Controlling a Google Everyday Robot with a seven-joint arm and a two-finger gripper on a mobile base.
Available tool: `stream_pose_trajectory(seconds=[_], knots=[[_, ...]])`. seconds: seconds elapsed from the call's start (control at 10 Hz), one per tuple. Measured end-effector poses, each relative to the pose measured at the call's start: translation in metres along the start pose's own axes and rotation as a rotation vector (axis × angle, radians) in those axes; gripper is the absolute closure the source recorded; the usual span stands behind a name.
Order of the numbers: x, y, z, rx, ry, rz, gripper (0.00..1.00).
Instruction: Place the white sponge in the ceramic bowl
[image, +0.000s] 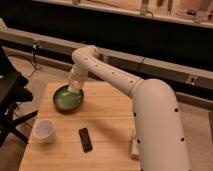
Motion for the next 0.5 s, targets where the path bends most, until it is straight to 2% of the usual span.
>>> stream_pose_trajectory(seconds=[0.2, 0.5], knots=[[0.0010, 0.0006, 0.0006, -0.001, 0.000, -0.002, 0.21], [0.0017, -0.0007, 0.0015, 0.000, -0.001, -0.005, 0.20]])
